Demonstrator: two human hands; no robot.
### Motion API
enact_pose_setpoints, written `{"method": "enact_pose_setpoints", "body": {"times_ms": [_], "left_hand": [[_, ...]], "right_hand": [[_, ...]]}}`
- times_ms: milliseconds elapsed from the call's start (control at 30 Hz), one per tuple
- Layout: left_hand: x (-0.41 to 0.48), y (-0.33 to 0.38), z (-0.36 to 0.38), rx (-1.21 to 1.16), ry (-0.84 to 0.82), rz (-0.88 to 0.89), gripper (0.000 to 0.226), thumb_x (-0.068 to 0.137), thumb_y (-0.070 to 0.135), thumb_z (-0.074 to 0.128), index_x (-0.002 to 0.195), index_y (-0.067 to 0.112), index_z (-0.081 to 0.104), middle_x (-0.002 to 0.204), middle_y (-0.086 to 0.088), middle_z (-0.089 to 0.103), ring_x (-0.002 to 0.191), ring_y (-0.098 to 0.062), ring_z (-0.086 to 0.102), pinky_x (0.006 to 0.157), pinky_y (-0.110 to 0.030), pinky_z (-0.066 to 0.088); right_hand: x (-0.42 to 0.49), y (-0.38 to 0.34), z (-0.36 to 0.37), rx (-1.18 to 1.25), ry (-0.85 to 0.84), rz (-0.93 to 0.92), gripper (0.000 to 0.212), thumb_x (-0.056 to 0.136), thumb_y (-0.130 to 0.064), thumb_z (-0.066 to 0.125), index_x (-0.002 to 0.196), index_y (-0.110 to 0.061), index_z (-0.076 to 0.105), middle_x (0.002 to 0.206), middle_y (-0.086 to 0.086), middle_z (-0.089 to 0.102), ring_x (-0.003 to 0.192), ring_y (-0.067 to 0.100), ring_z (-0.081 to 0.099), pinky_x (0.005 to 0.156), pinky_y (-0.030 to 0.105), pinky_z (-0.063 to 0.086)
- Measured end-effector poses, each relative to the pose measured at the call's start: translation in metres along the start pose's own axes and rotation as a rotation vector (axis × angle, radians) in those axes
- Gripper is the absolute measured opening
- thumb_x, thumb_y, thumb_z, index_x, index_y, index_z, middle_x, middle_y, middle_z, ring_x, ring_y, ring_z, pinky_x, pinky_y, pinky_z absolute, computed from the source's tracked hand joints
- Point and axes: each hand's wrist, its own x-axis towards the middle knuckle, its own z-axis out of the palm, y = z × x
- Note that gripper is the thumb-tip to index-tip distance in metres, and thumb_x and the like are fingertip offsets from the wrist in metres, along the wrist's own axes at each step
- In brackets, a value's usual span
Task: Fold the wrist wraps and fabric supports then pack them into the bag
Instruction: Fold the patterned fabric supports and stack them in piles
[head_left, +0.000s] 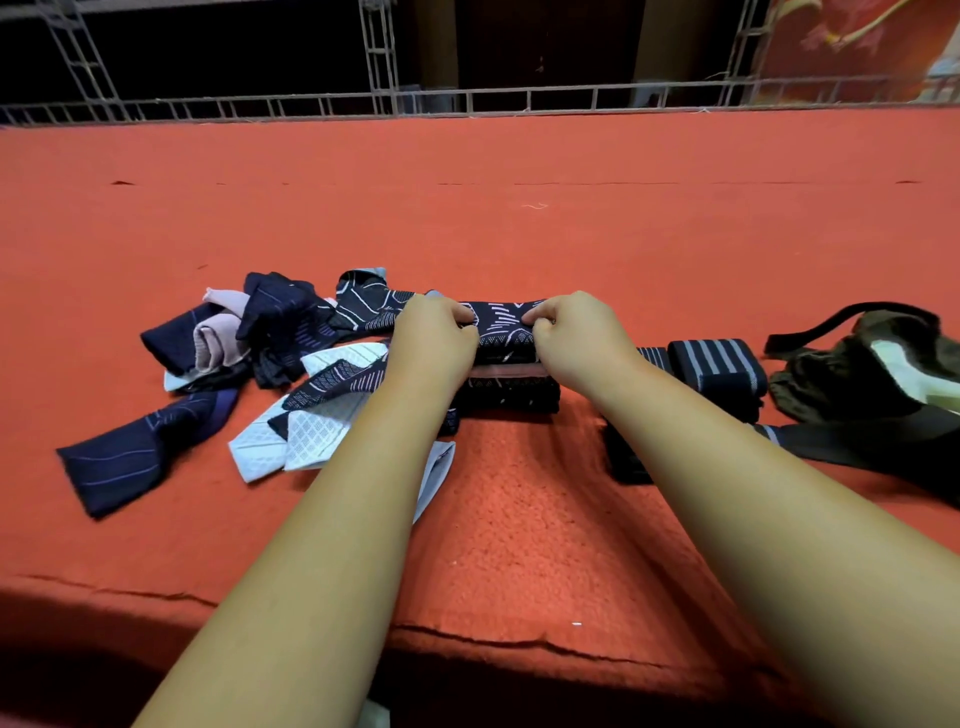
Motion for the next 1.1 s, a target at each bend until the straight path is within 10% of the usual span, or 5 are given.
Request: {"method": "enact_pose_setpoints", "body": {"times_ms": [367,600,867,1100], "left_hand": [[-0.011,-0.005,-0.012,-0.087,0.041,0.051,0.019,0.098,0.034,0.07,0.114,0.032,0.078,0.117,-0.005,0.065,0.105,-0.021,0.066,0.098,-0.034,0.051],[-0.038,-0.006,-0.044,-0.117,-0.013,-0.009,0.028,0.098,0.021,0.062,0.124,0.017,0.072,0.135,0.005,0.069,0.112,-0.016,0.065,0.098,-0.03,0.048],[-0.083,-0.021,-0.054,-0.146,-0.122,-0.115,0.019,0.095,0.019,0.063,0.101,0.032,0.076,0.094,0.015,0.073,0.087,-0.002,0.067,0.072,-0.027,0.05],[-0.111,-0.047,-0.039,-0.129,-0.124,-0.152,0.028,0.089,0.009,0.065,0.107,0.029,0.074,0.107,0.012,0.075,0.101,-0.011,0.069,0.097,-0.033,0.054]], "right_hand": [[-0.016,-0.009,-0.009,0.042,0.013,0.033,0.033,0.099,-0.03,0.05,0.119,-0.041,0.074,0.126,0.004,0.047,0.114,0.033,0.061,0.106,0.041,0.05],[-0.046,-0.024,-0.018,0.139,0.137,0.039,0.019,0.097,-0.028,0.053,0.11,-0.029,0.068,0.123,0.001,0.043,0.111,0.032,0.063,0.095,0.041,0.053],[-0.09,-0.025,0.016,0.186,0.158,-0.001,0.012,0.094,-0.016,0.057,0.1,-0.019,0.067,0.111,0.003,0.058,0.105,0.024,0.058,0.097,0.036,0.044],[-0.111,-0.011,0.06,0.166,-0.055,-0.092,0.016,0.094,-0.013,0.059,0.092,-0.026,0.069,0.105,-0.003,0.065,0.092,0.012,0.058,0.081,0.027,0.039]]}}
